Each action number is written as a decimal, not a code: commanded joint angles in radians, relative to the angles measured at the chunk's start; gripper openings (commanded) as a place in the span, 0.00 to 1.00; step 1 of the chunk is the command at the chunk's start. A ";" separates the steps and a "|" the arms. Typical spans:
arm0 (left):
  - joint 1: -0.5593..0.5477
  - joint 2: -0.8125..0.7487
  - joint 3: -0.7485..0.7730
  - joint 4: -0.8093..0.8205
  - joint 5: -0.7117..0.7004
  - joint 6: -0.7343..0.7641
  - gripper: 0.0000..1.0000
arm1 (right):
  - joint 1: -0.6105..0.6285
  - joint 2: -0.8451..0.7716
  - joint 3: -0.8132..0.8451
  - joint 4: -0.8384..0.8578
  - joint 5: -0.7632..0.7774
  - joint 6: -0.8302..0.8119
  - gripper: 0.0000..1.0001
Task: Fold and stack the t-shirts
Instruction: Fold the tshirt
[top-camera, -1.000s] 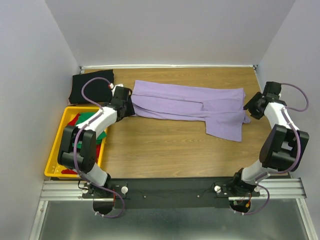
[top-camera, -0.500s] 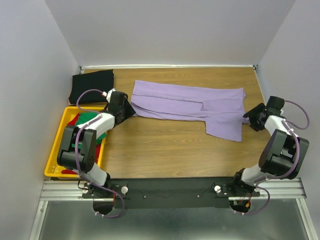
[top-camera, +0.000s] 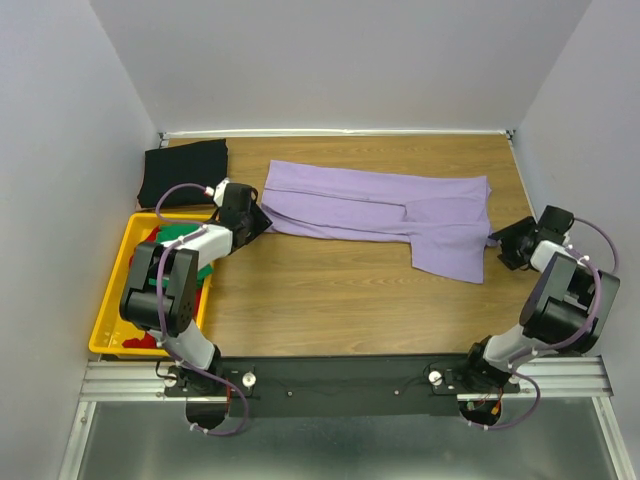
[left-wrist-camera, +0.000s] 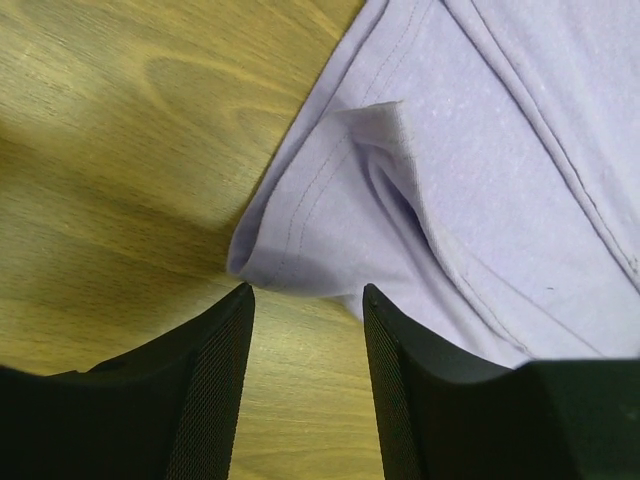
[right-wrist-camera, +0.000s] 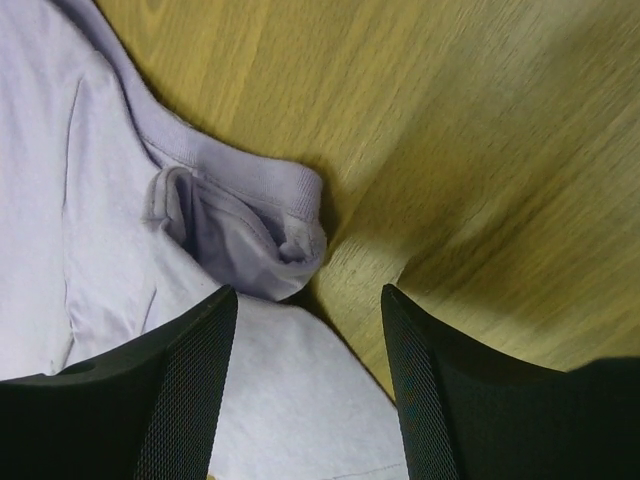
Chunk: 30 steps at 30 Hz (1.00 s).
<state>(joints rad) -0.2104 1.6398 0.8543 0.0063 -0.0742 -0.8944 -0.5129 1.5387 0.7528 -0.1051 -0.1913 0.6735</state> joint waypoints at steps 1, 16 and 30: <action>0.006 0.014 -0.008 0.038 -0.010 -0.018 0.55 | -0.010 0.037 -0.015 0.076 -0.034 0.038 0.65; 0.011 0.032 -0.031 0.061 -0.010 -0.026 0.49 | -0.029 0.113 -0.040 0.124 -0.042 0.032 0.51; 0.034 0.028 -0.044 0.052 -0.010 -0.031 0.53 | -0.041 0.121 -0.041 0.128 -0.051 0.032 0.35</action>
<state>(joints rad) -0.1822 1.6562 0.8047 0.0605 -0.0746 -0.9253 -0.5457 1.6329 0.7364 0.0376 -0.2459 0.7097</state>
